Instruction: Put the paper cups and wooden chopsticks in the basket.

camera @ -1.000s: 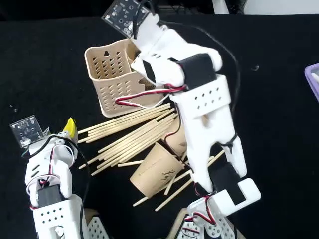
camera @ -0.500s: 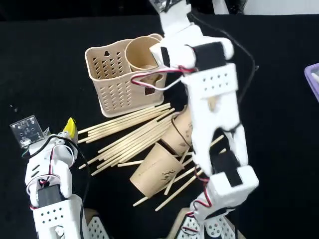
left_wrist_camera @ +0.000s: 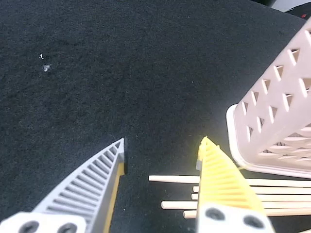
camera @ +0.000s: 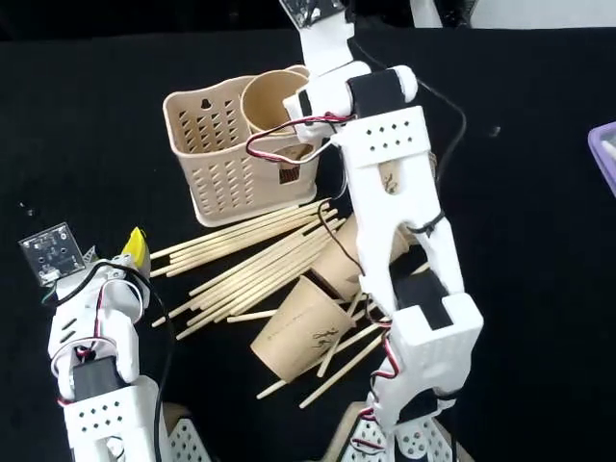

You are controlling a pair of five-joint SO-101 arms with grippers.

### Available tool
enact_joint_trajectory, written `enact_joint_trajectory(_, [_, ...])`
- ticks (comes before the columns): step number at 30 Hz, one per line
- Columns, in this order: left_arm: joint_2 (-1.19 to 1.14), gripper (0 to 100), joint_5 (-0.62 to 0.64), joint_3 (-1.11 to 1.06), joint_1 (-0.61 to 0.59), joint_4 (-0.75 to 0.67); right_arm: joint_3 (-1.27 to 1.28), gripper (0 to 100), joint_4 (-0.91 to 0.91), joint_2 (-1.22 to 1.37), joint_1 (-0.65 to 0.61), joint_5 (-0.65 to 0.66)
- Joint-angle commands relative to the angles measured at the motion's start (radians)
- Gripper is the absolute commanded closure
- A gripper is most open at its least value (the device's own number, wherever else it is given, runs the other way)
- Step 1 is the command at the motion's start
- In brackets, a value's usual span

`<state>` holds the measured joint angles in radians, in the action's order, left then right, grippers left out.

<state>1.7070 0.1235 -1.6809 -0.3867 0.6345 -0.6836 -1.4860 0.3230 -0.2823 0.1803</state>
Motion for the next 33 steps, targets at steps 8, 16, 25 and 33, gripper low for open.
enact_joint_trajectory(8, [0.011, 76, -0.011, -0.024, -0.001, 0.003, -0.087, 98.8, -0.084, -0.013, -0.005, -0.086])
enact_joint_trajectory(16, [0.011, 76, -0.011, -0.024, -0.001, 0.003, -0.087, 98.8, -0.140, -0.013, -0.006, -0.278])
enact_joint_trajectory(25, [0.011, 76, -0.011, -0.024, -0.001, 0.003, -0.090, 94.4, -0.164, -0.015, -0.028, -0.290])
enact_joint_trajectory(33, [0.011, 76, -0.011, -0.024, -0.001, 0.003, -0.249, 83.3, -0.207, -0.012, -0.114, -0.184])
